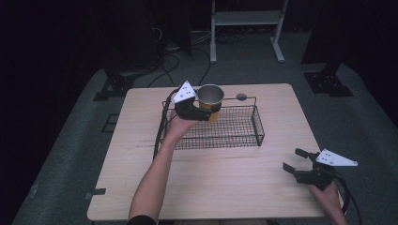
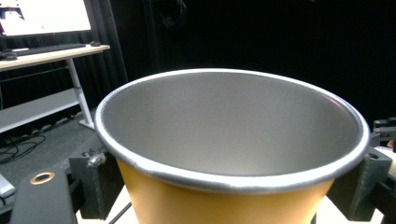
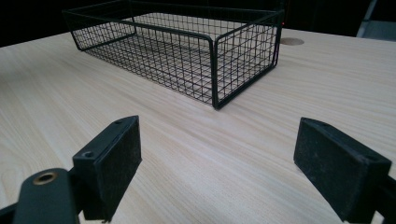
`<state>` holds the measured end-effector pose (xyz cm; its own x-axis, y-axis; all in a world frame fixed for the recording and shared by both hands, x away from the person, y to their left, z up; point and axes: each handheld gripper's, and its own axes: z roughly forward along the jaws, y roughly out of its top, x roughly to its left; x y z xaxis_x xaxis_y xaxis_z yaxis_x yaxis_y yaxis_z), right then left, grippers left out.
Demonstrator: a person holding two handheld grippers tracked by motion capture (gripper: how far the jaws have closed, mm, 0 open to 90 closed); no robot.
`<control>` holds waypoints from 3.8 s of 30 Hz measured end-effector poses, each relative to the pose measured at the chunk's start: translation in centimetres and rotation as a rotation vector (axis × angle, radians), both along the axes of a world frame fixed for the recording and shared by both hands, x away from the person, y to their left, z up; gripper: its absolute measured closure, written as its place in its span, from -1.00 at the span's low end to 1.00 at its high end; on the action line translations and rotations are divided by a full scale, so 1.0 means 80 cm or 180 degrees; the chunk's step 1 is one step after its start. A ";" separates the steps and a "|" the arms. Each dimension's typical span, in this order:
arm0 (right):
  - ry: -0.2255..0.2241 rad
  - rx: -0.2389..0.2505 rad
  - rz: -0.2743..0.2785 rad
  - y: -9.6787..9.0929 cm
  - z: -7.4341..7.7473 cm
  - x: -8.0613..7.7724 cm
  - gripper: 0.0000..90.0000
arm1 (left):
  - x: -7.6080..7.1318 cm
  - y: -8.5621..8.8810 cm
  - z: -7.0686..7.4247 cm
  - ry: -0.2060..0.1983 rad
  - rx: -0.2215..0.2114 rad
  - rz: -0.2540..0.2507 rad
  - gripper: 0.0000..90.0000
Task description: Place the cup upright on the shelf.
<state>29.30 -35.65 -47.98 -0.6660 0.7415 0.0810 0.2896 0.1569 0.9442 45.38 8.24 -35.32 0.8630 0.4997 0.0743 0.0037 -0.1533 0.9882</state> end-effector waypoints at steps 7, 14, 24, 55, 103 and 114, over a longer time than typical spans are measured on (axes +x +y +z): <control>-0.0001 0.0003 0.0004 0.000 0.000 0.000 -0.69 | 0.014 -0.004 -0.006 0.0042 0.0013 -0.0029 -0.70; -0.0001 0.0004 0.0011 0.000 0.000 0.000 -0.69 | 0.025 -0.007 -0.019 0.0126 0.0063 -0.0066 -0.70; -0.0005 -0.0007 0.0019 0.000 0.000 0.000 -0.69 | 0.036 -0.009 -0.039 0.0239 0.0049 -0.0107 -0.70; -0.0002 -0.0013 0.0036 0.000 0.000 0.000 -0.69 | 0.046 -0.021 -0.075 0.0436 0.0503 -0.0337 -0.71; -0.0002 0.0006 0.0040 0.000 0.000 0.000 -0.69 | 0.052 -0.032 -0.090 0.0688 0.1138 -0.0571 -0.73; -0.0004 0.0006 0.0041 0.000 0.000 0.000 -0.69 | 0.051 -0.031 -0.087 0.0676 0.1092 -0.0557 -0.86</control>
<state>29.30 -35.68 -48.00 -0.6755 0.7328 0.0816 0.2865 0.1589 0.9448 49.45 5.78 -42.30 0.9465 0.3219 0.0222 0.1461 -0.4890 0.8600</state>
